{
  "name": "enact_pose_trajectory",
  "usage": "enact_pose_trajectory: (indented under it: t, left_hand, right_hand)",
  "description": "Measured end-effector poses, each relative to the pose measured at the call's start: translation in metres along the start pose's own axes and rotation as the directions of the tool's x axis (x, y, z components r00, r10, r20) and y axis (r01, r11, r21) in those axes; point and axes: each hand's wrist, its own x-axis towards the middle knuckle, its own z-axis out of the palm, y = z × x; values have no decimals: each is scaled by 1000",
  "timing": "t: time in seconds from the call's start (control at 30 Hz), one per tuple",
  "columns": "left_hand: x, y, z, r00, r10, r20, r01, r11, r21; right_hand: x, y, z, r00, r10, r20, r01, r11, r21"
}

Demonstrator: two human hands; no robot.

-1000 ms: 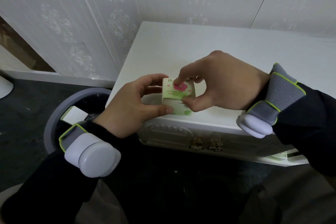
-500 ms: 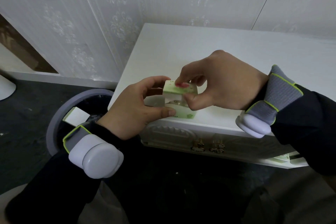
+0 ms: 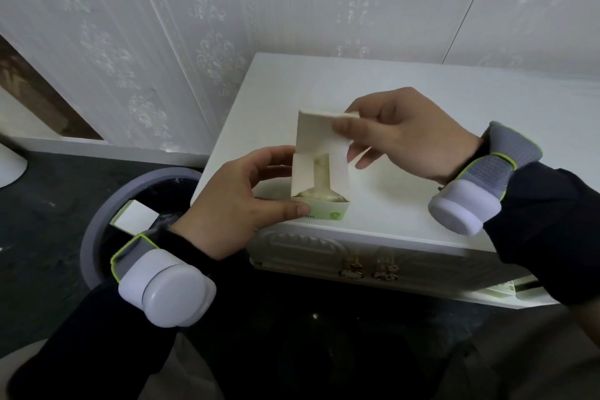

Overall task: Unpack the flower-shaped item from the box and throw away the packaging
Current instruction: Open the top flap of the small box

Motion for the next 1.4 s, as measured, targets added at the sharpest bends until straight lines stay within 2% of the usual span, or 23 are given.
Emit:
enact_pose_trajectory:
  t: [0.13,0.23,0.3,0.4,0.5,0.6,0.7,0.97,1.23,1.4]
  left_hand:
    - [-3,2,4,999,-3,47,3,1000,-16]
    - [-5,4,6,997,-15,79,20,998,-53]
    - [-4,6,5,995,-22,94,30,996,-87]
    - [-3,6,4,997,-30,75,42,986,-163]
    - [-1,5,2,999,-38,17,41,974,-222]
    - [1,4,0,999,-41,-27,33,969,-246]
    - [1,3,1,997,-54,-47,40,964,-263]
    - [-1,6,8,990,-79,-119,49,971,-232]
    - [0,4,9,981,-84,-173,35,964,-265]
    - [5,7,10,966,-159,-204,71,922,-381]
  right_hand:
    - [9,11,5,971,214,-105,-181,947,264]
    - [12,16,13,924,378,-61,-319,848,422]
    - [12,16,14,911,410,-38,-348,816,461]
    - [12,16,13,934,354,-41,-305,853,425]
    - [8,12,13,964,264,-31,-241,919,312]
    - [0,11,16,975,217,50,-222,945,240]
    - [-3,11,20,973,201,117,-226,934,277]
    - [-2,14,27,987,137,87,-154,957,246]
    - [-1,9,25,984,145,103,-168,948,272]
    - [-2,6,18,969,204,140,-244,874,420]
